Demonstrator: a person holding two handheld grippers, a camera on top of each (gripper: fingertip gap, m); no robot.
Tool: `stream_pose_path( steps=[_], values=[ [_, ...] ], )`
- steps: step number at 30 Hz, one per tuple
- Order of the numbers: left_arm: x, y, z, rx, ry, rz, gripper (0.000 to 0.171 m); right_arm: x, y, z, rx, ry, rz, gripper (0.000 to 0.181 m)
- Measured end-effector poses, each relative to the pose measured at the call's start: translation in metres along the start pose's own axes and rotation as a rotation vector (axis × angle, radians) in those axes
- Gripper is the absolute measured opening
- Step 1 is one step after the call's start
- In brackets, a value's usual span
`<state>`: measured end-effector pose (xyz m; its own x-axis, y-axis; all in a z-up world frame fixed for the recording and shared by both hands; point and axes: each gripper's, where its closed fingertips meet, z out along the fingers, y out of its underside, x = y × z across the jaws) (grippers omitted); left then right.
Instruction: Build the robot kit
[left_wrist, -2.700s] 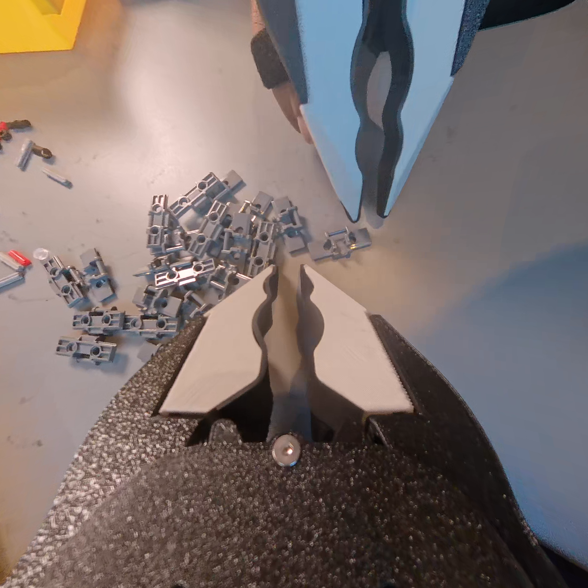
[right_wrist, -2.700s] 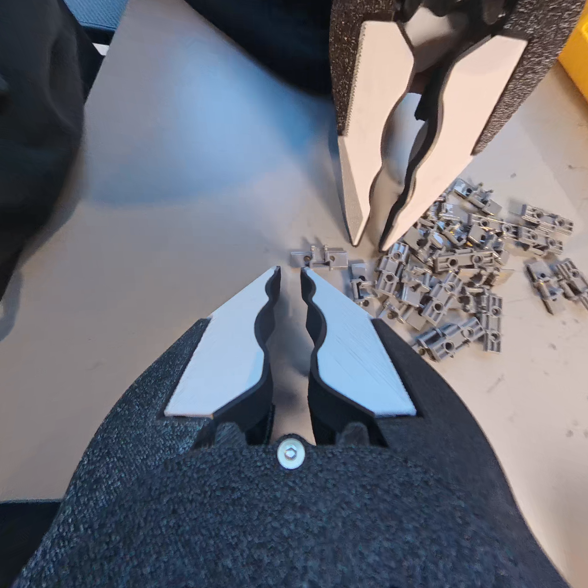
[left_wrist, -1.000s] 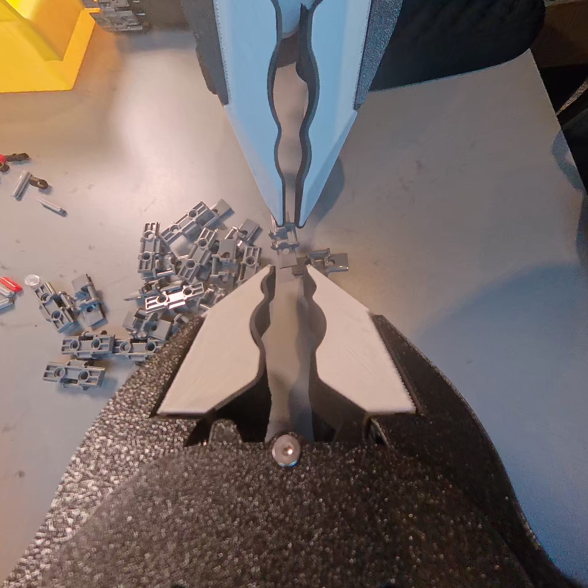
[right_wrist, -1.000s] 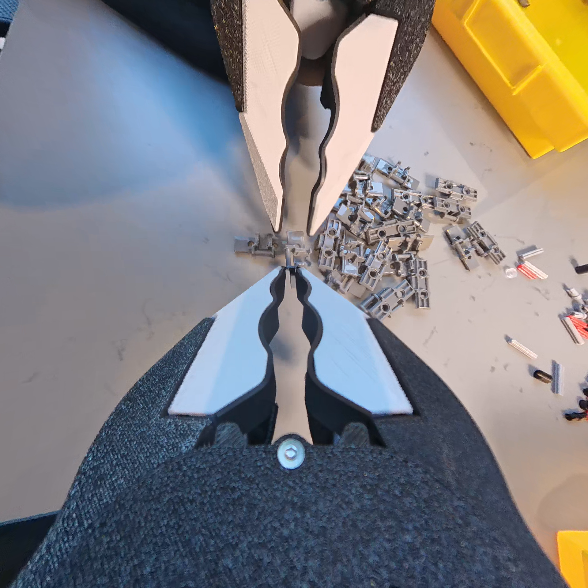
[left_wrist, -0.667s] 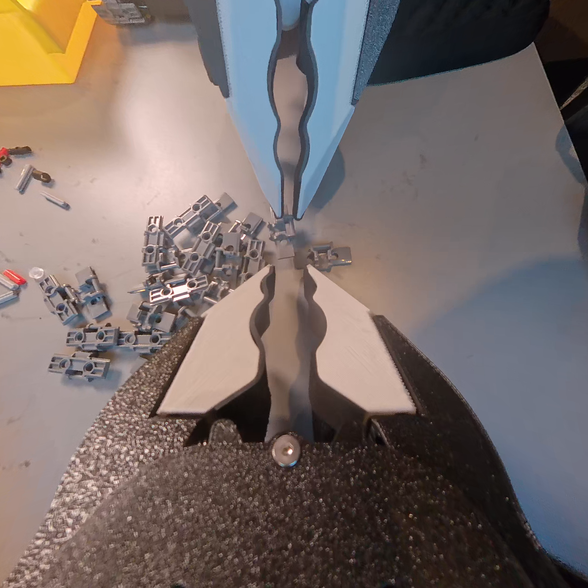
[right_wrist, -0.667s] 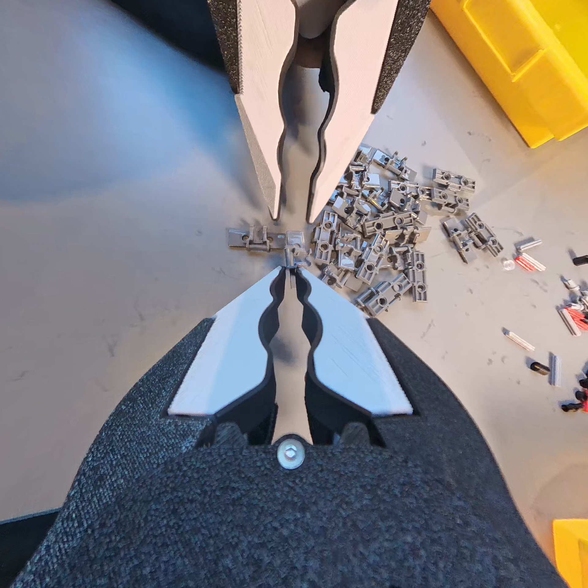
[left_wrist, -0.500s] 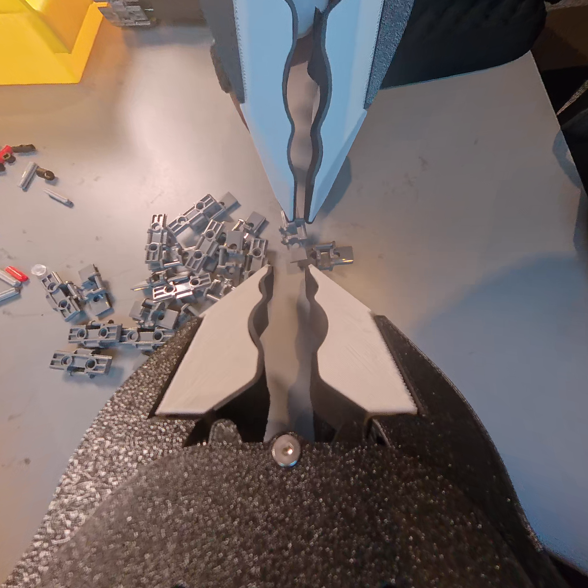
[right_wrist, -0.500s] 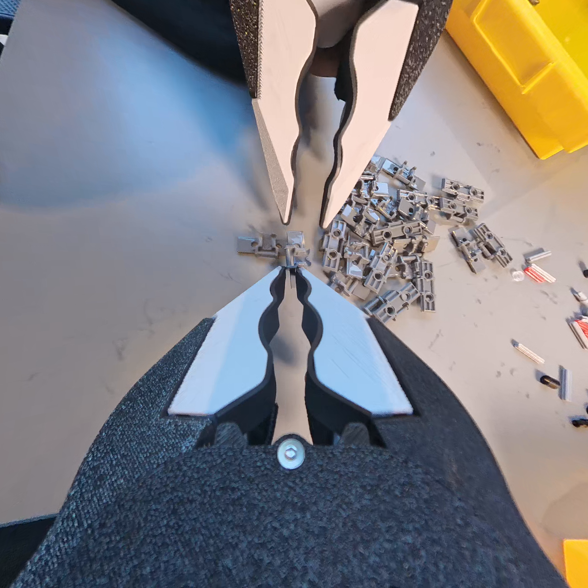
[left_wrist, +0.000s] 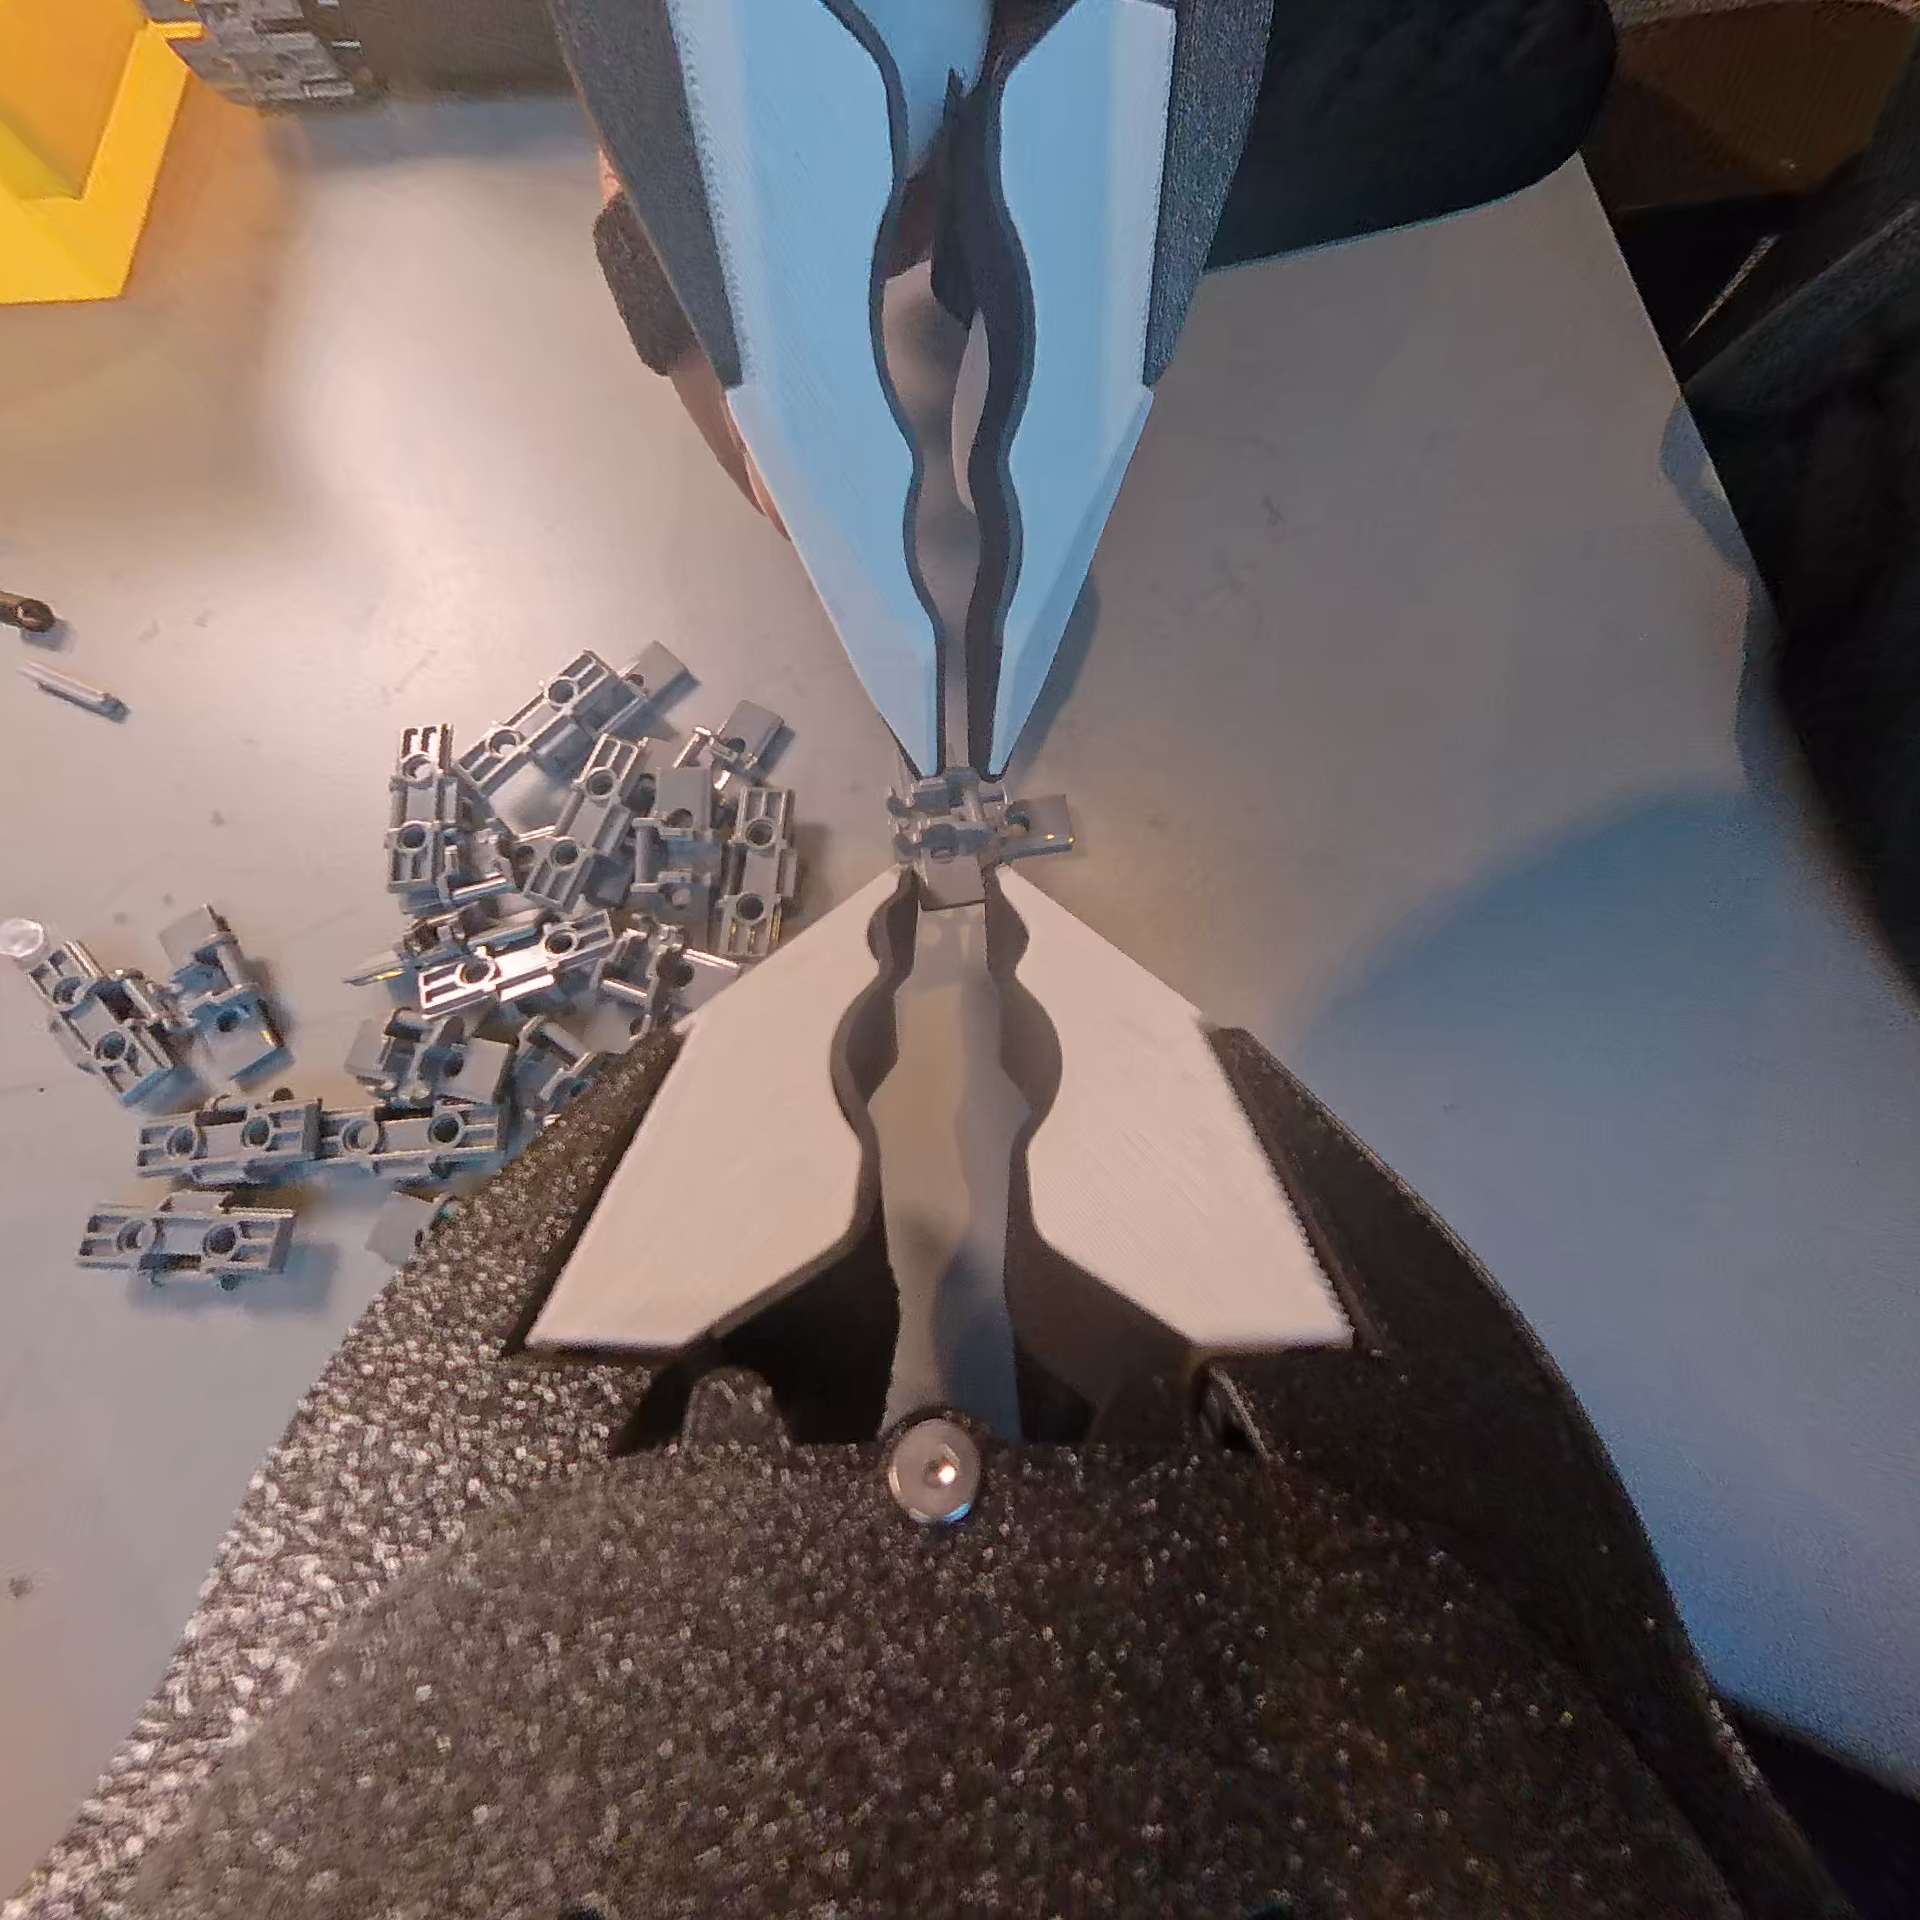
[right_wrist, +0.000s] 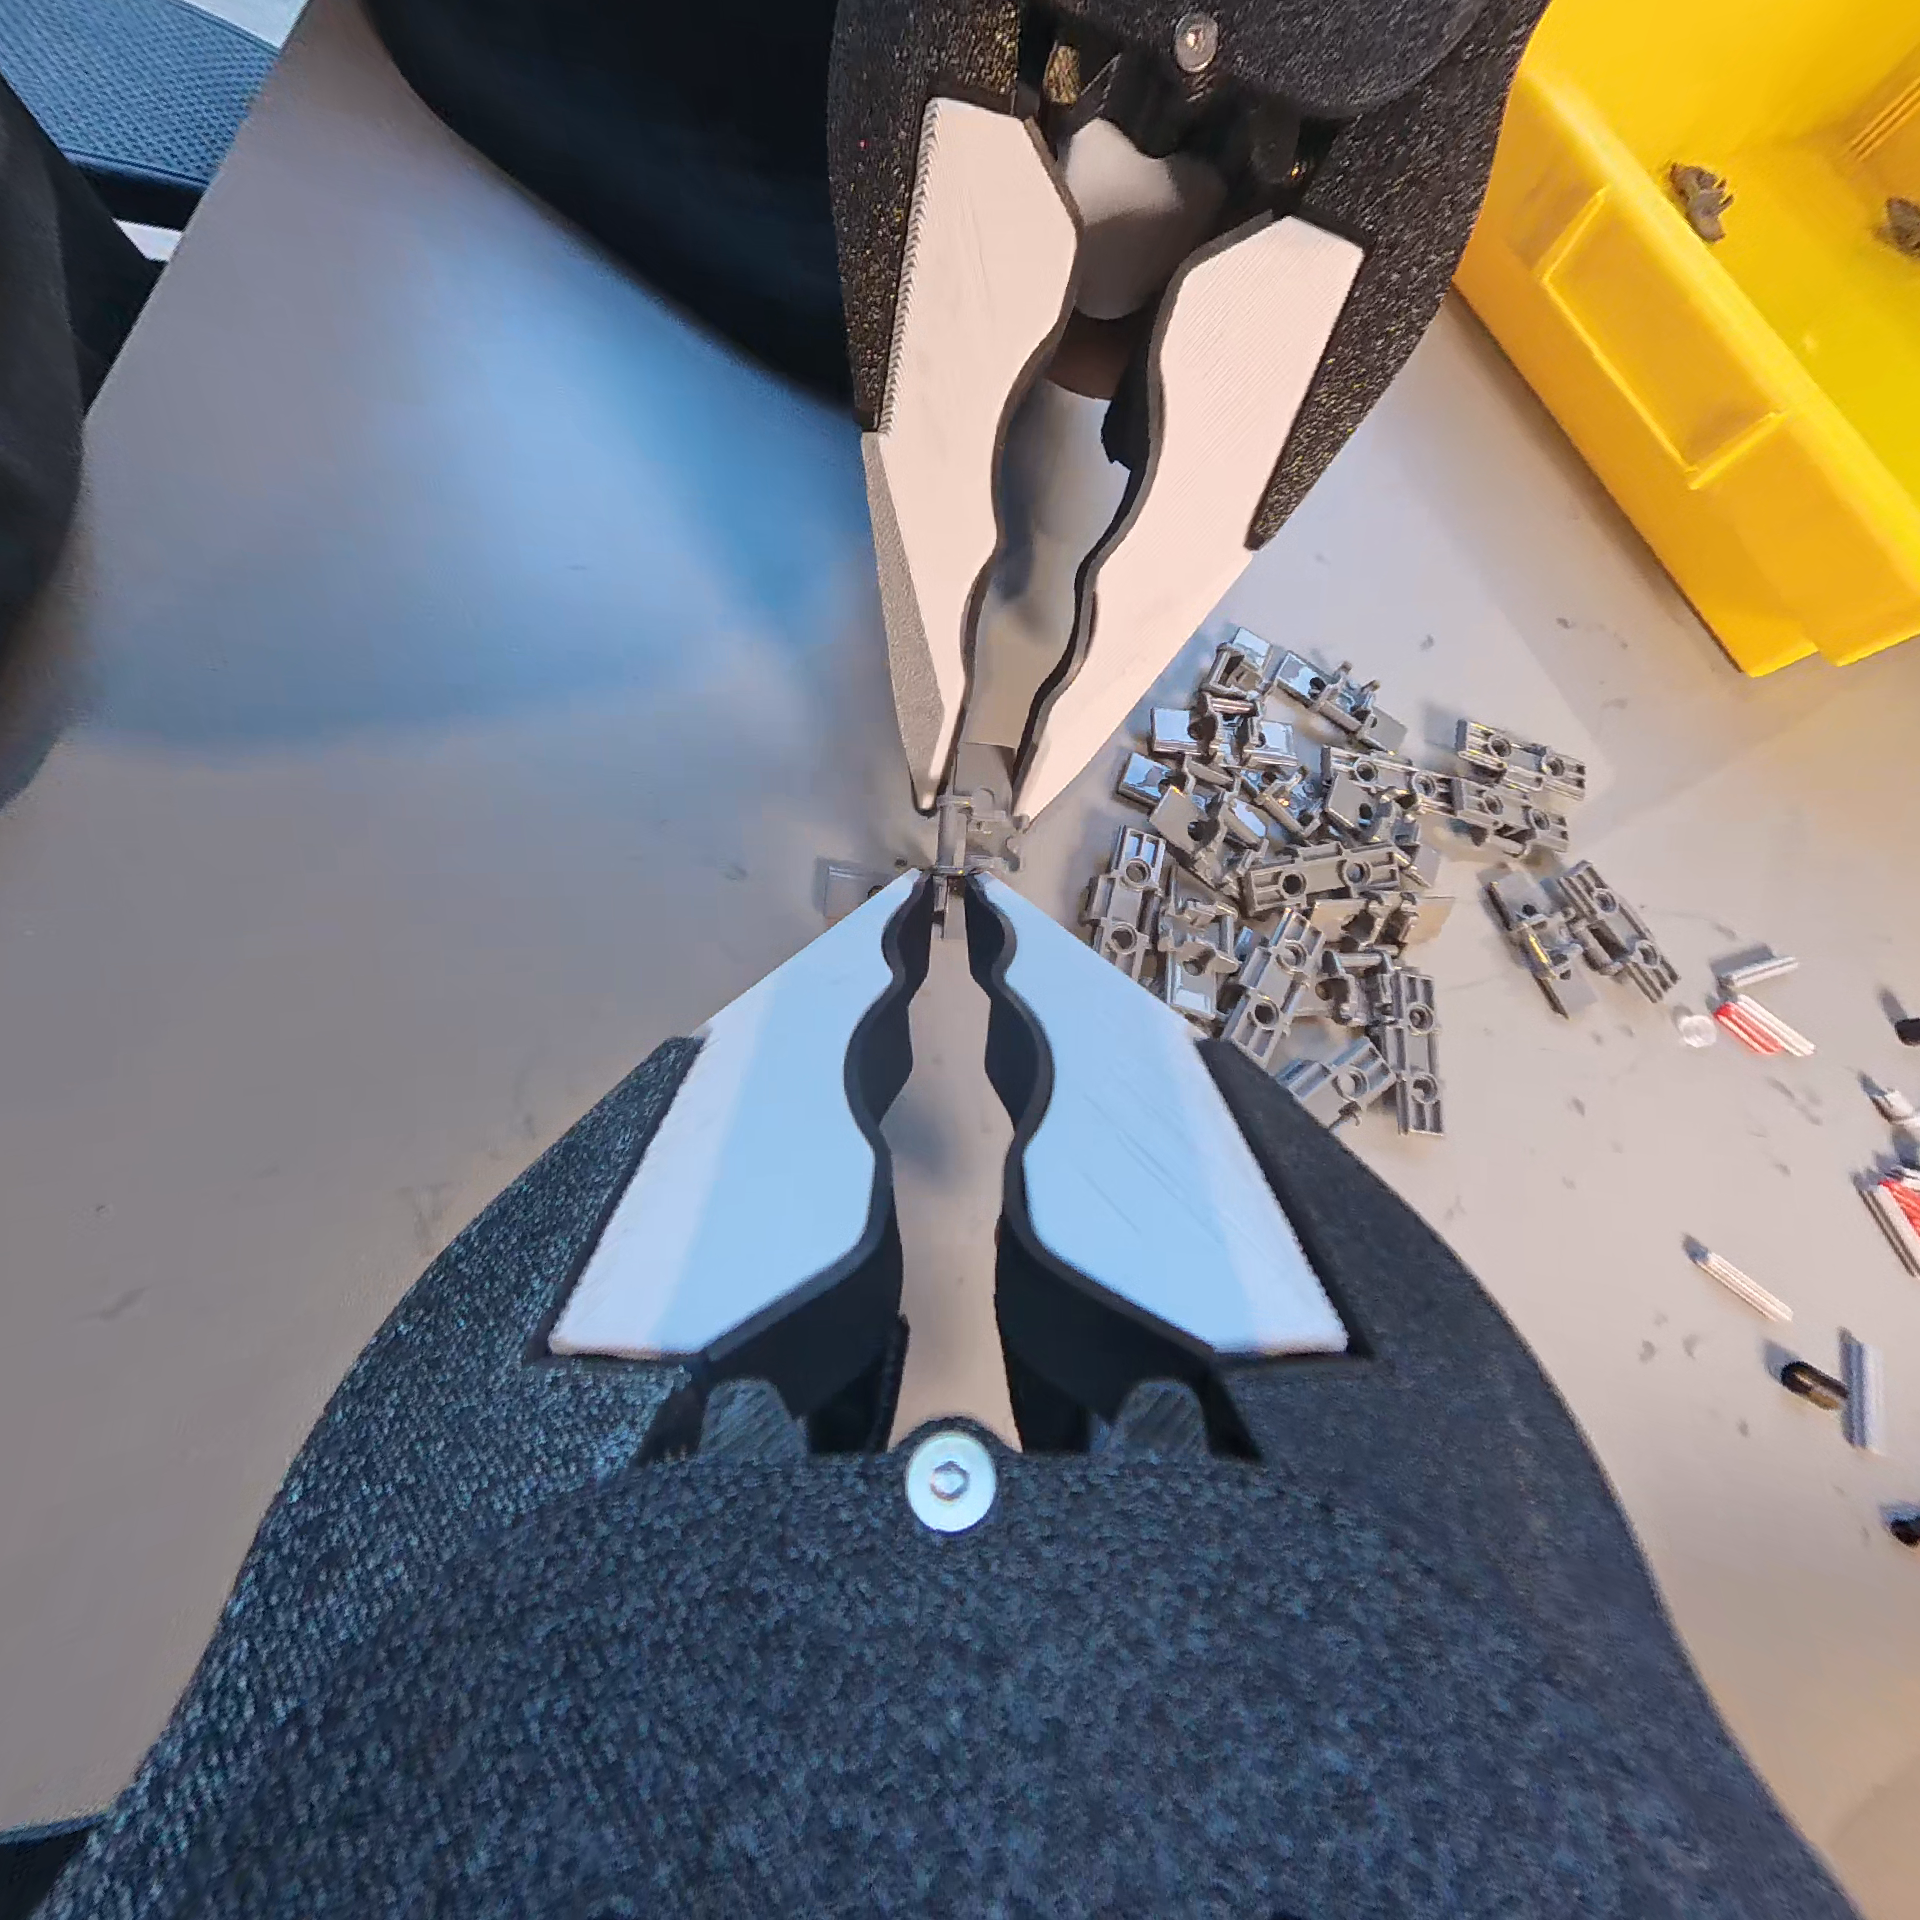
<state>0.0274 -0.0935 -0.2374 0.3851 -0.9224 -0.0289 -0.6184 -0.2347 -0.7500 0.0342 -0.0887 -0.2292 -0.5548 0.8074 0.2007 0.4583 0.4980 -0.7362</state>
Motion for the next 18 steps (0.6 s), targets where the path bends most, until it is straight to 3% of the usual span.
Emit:
stream_pose_path(
  steps=[5,12,18],
  values=[
    [-0.002,0.001,-0.001,-0.002,-0.009,0.007,0.011,0.000,0.002,0.000,-0.003,-0.003,0.001,0.005],
    [-0.009,-0.006,-0.008,0.038,-0.057,0.020,0.011,0.009,0.004,-0.002,0.001,0.023,0.046,0.019],
    [-0.008,-0.011,-0.008,0.068,-0.055,0.031,0.011,0.012,-0.003,-0.003,0.033,0.045,0.042,0.012]
  ],
)
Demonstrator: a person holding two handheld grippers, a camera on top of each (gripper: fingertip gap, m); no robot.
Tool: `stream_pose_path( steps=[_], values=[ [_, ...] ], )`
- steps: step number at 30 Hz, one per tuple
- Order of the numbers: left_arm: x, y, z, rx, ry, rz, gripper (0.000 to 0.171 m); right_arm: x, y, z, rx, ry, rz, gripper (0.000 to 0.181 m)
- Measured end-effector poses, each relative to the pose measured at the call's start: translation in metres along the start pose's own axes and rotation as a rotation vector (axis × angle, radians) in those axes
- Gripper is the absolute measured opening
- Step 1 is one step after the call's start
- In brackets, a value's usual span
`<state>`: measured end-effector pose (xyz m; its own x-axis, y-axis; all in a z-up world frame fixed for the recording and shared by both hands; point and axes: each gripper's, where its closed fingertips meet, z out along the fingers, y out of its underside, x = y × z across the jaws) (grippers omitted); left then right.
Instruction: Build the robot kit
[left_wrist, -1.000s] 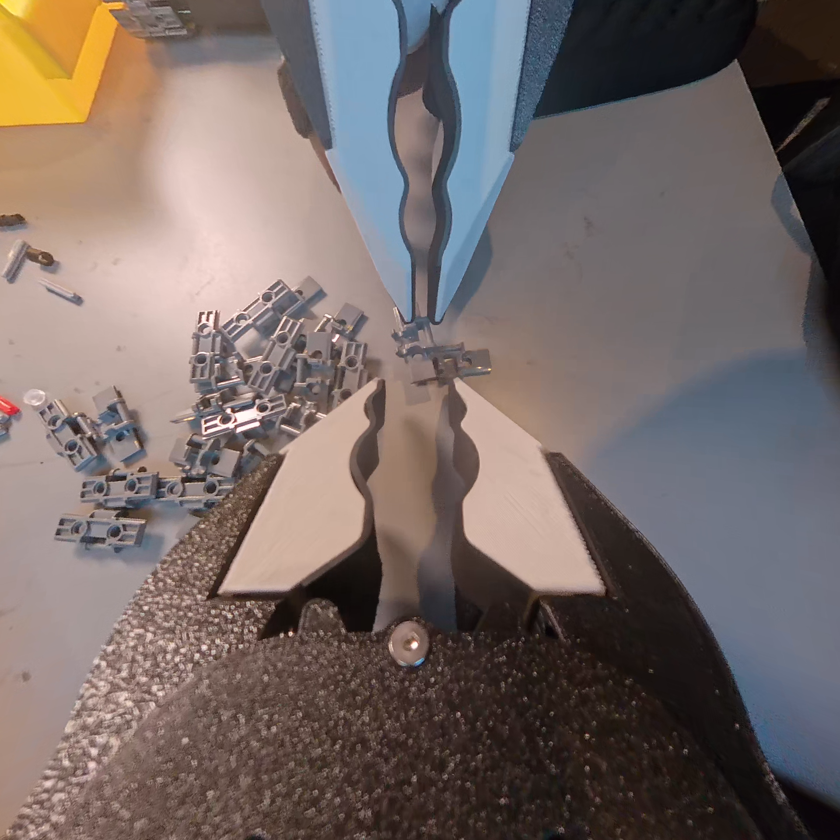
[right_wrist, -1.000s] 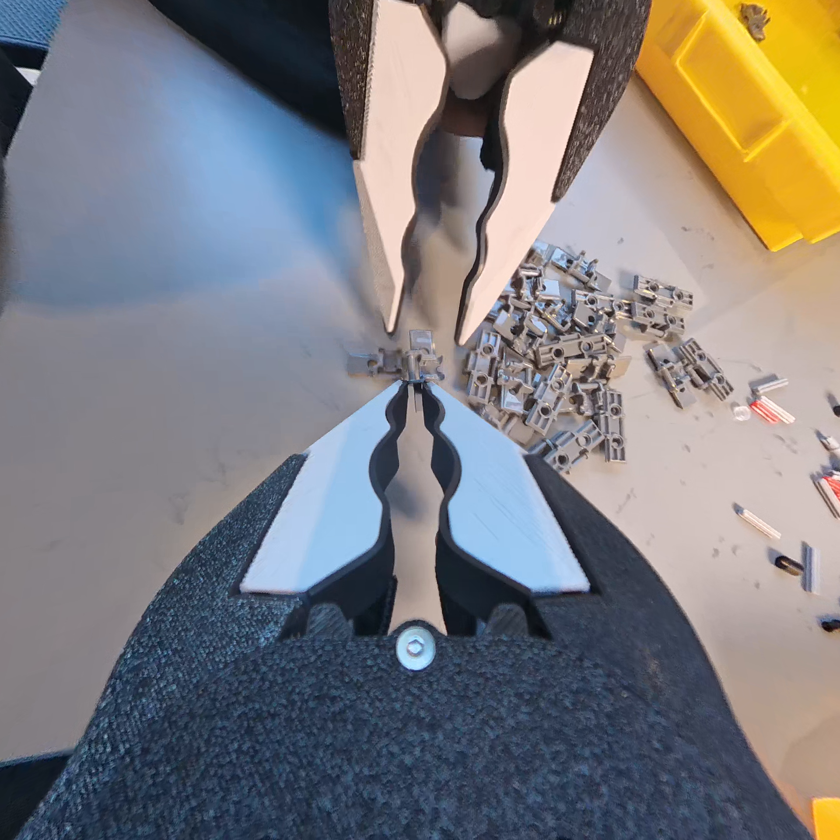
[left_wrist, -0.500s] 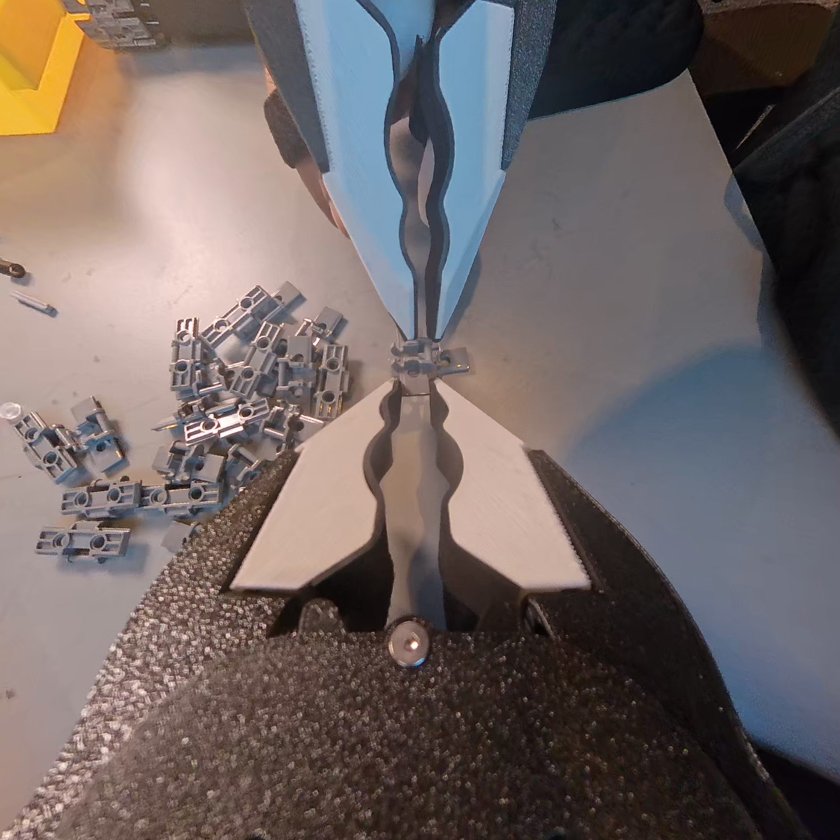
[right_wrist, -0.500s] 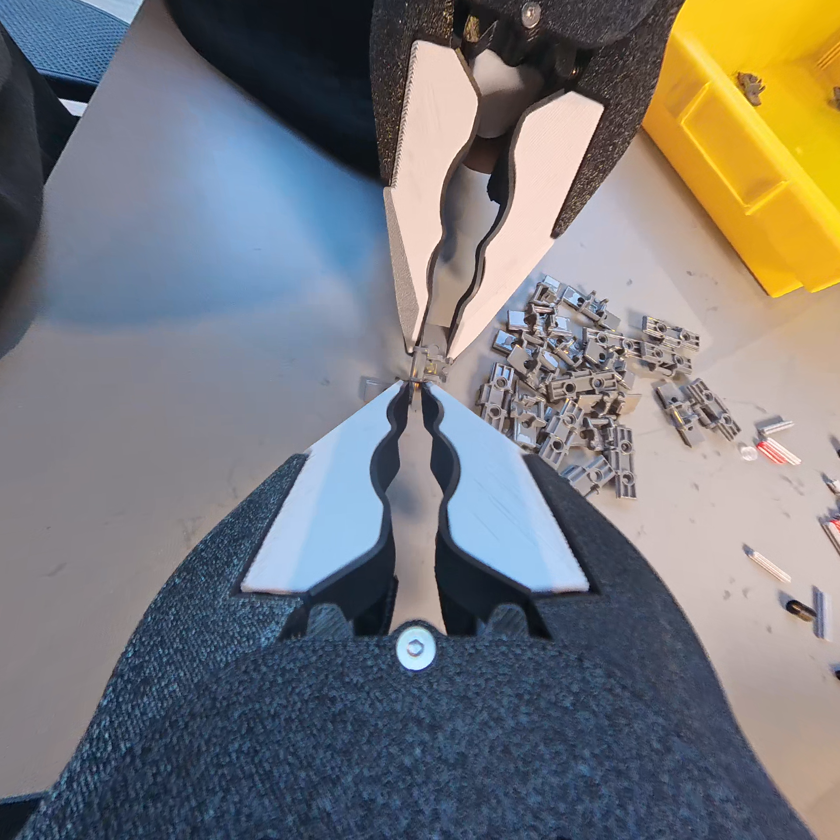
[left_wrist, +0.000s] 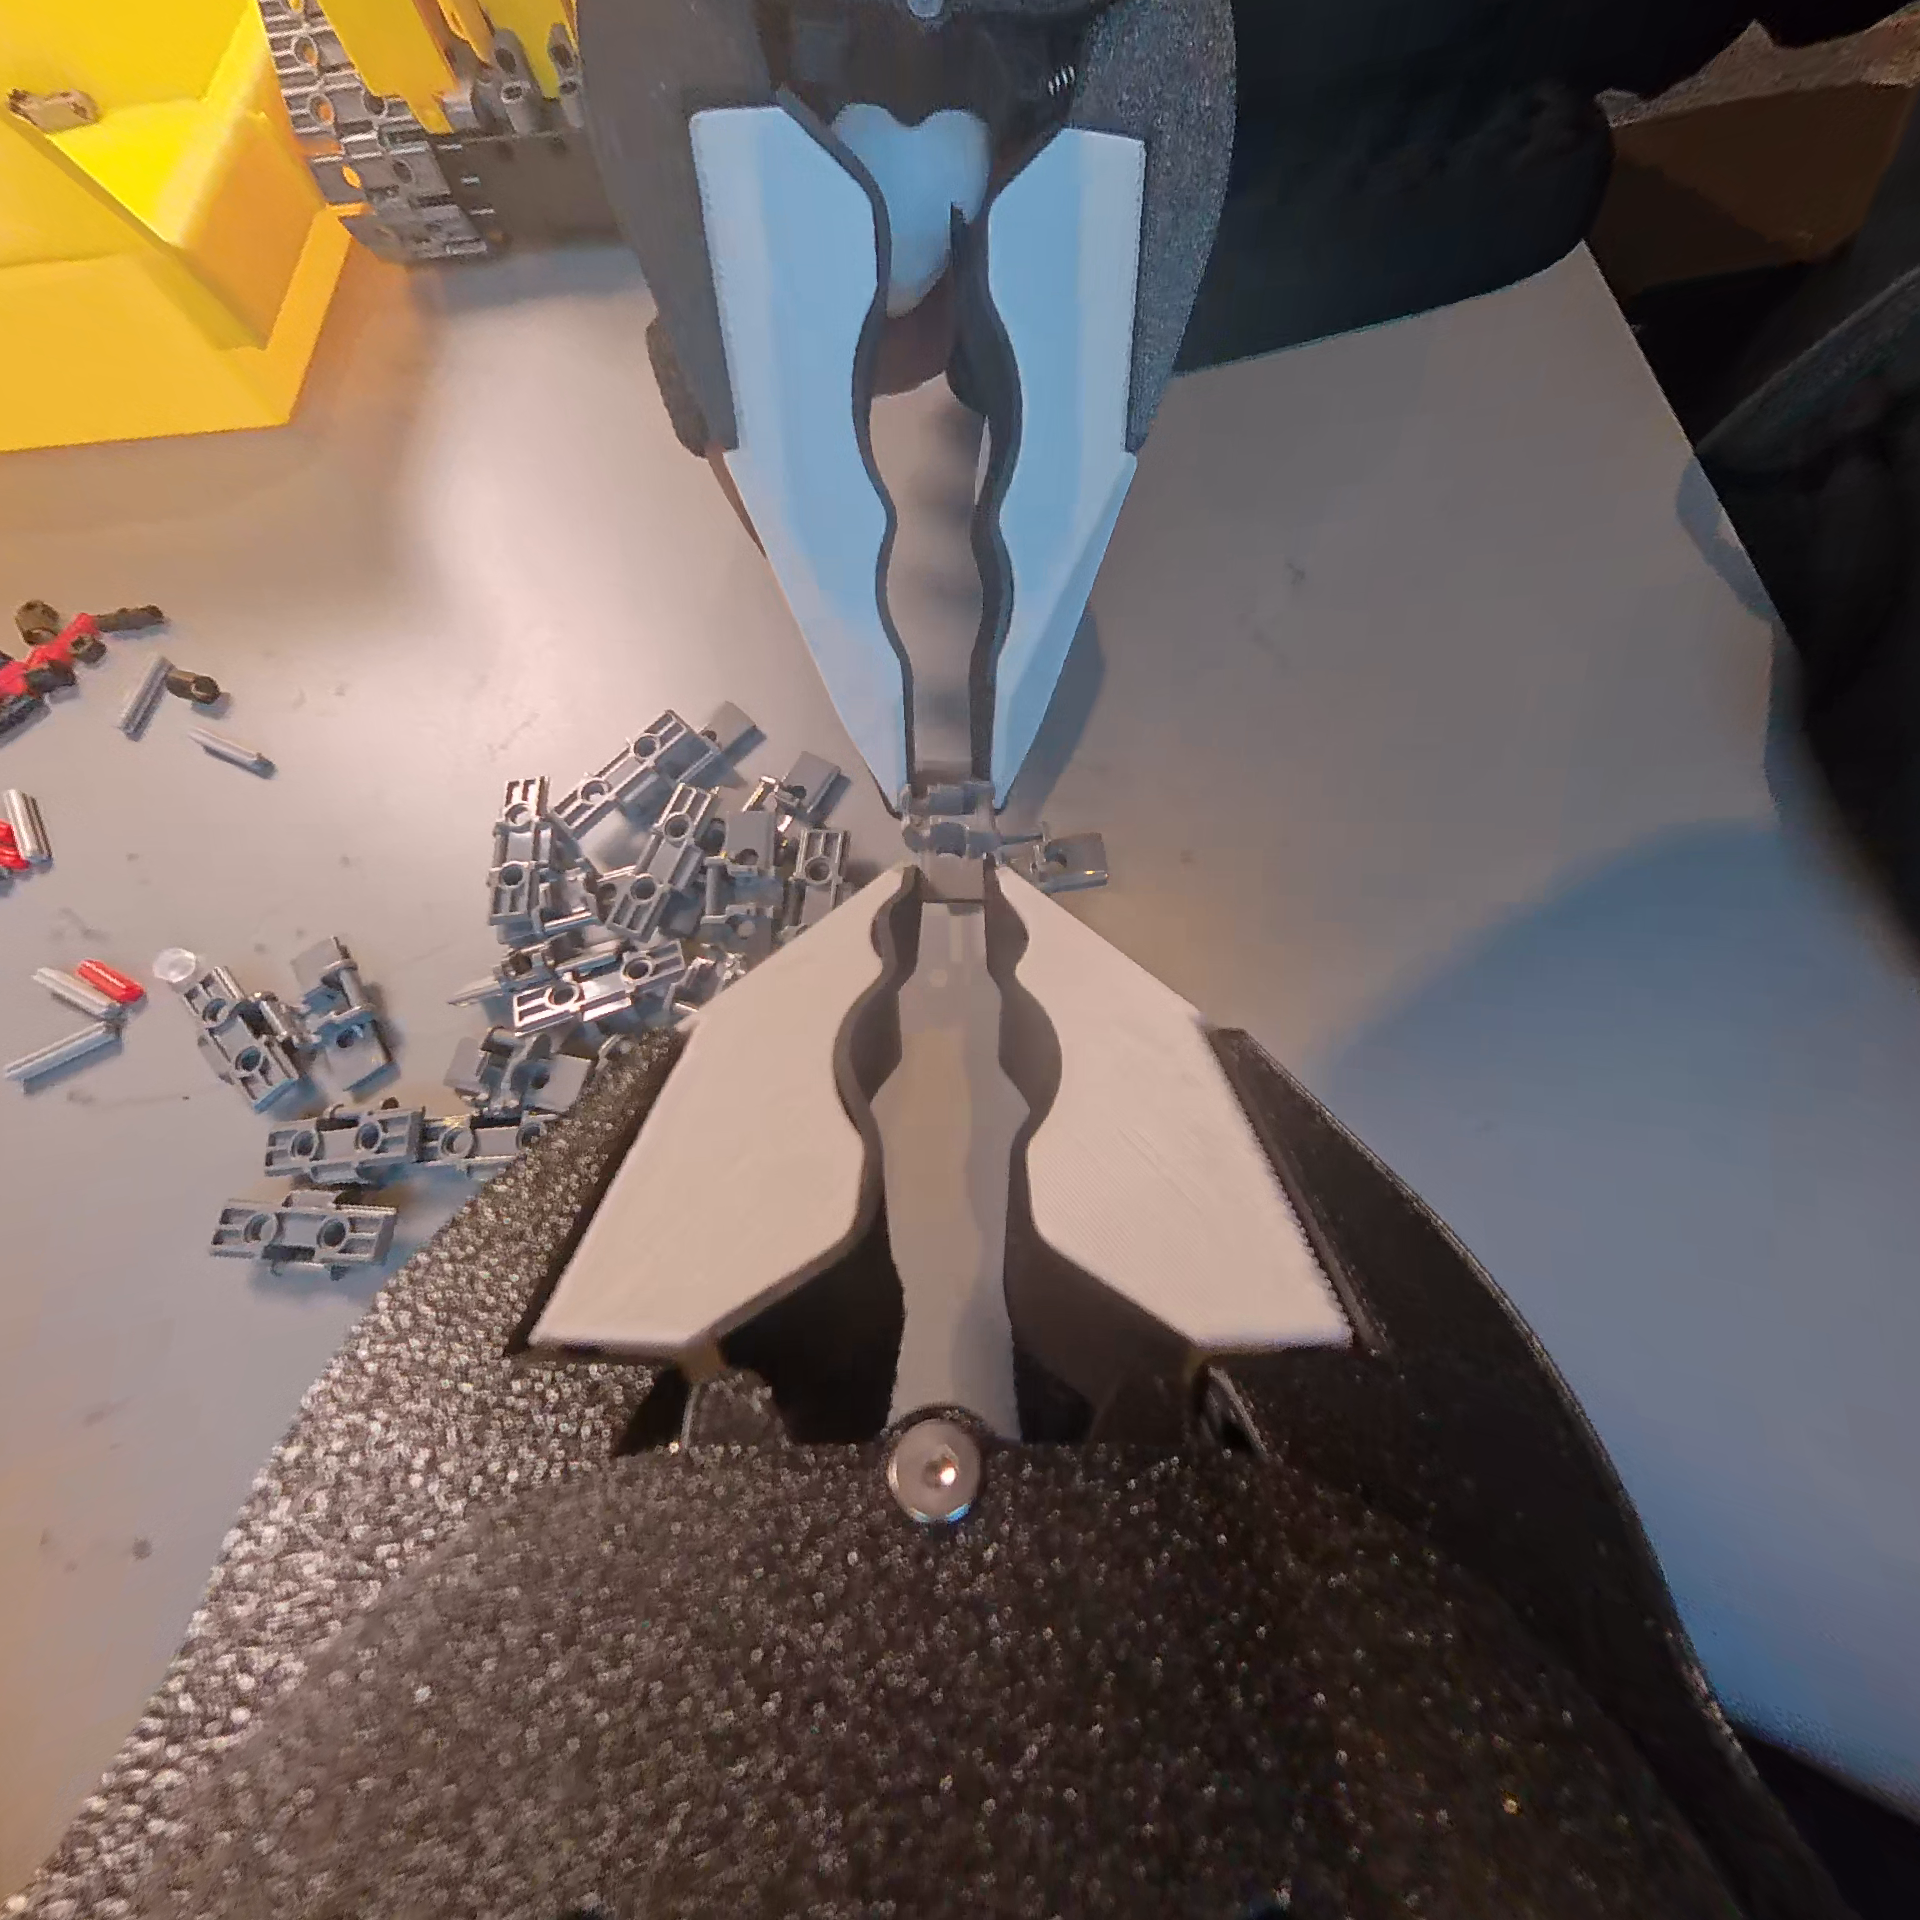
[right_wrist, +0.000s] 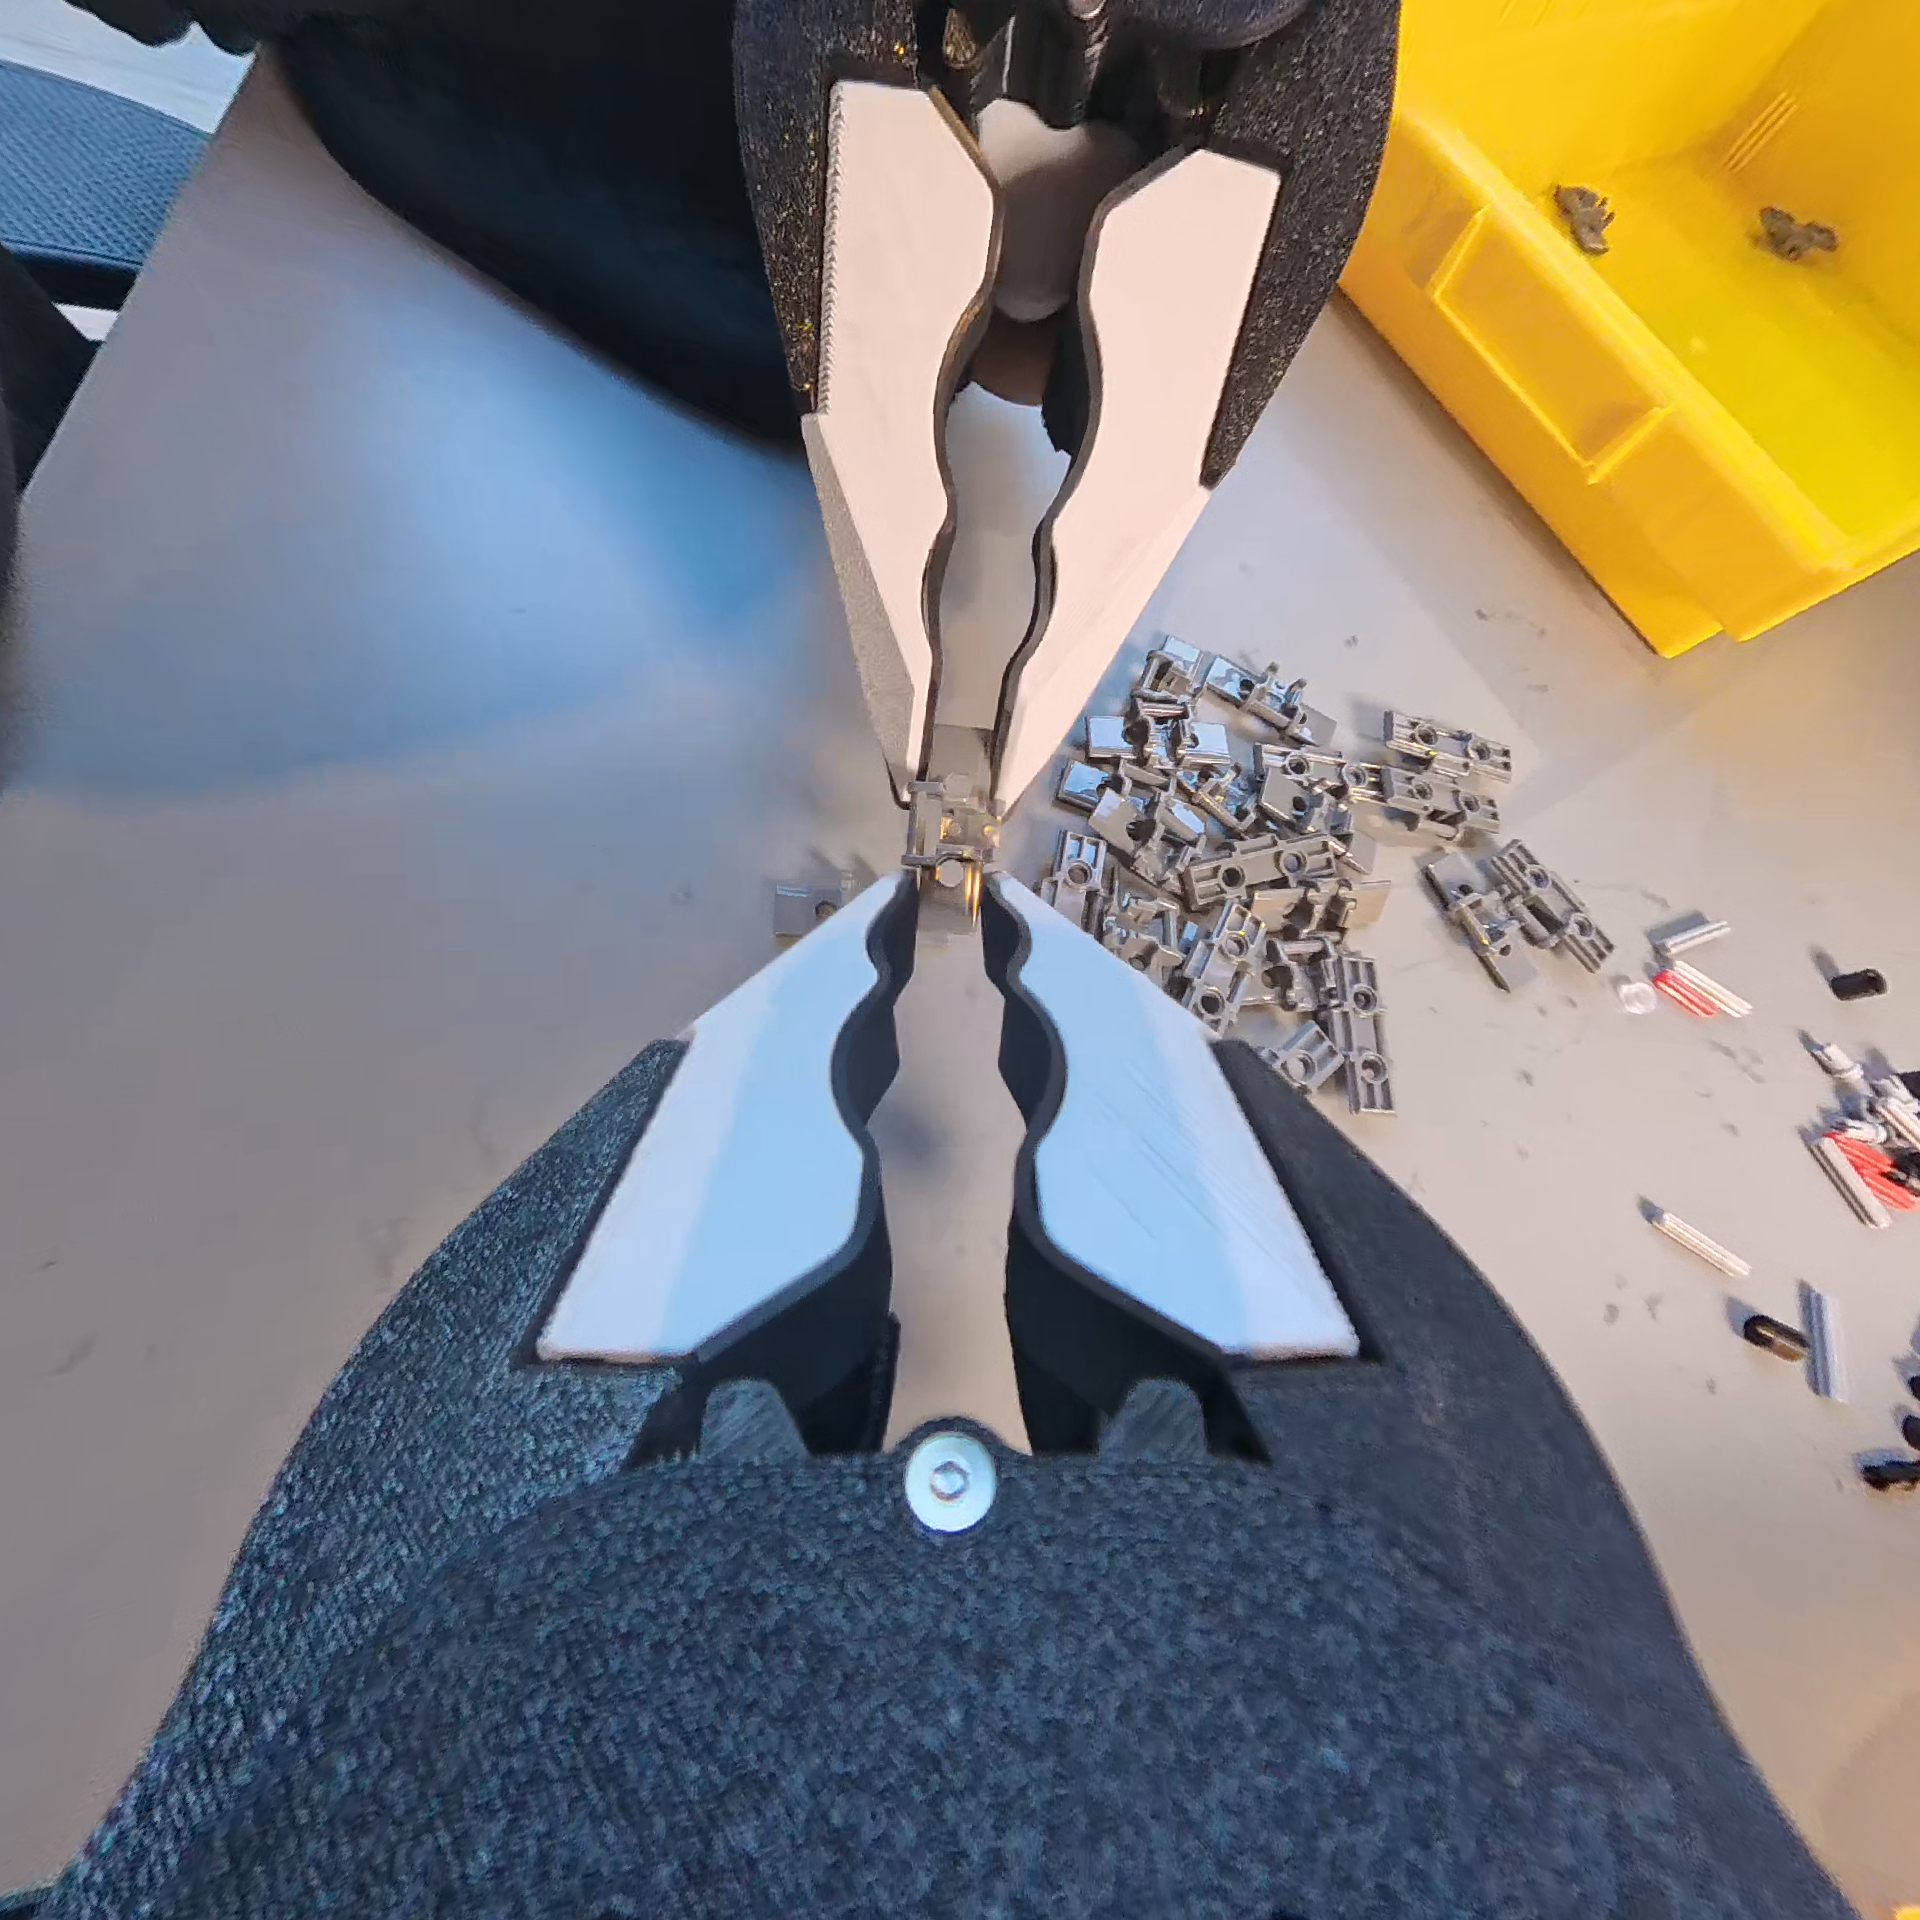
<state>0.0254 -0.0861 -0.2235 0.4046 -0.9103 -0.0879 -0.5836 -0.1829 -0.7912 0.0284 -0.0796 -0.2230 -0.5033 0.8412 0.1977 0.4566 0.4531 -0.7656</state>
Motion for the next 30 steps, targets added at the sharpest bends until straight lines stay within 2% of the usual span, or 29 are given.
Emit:
stream_pose_path(
  steps=[13,18,24,30],
  values=[
    [0.000,0.011,0.004,-0.047,0.012,-0.021,0.006,0.003,0.018,0.000,-0.094,0.003,0.011,0.012],
    [0.000,0.015,0.006,-0.067,0.014,-0.026,0.013,0.004,0.021,-0.004,-0.107,-0.009,0.021,0.012],
    [0.000,0.015,0.008,-0.074,0.005,-0.013,0.017,-0.034,0.011,-0.007,-0.062,-0.211,0.007,0.011],
    [0.005,0.010,0.016,-0.067,0.007,0.005,0.021,-0.036,0.021,0.002,-0.150,-0.183,-0.019,0.011]
  ],
)
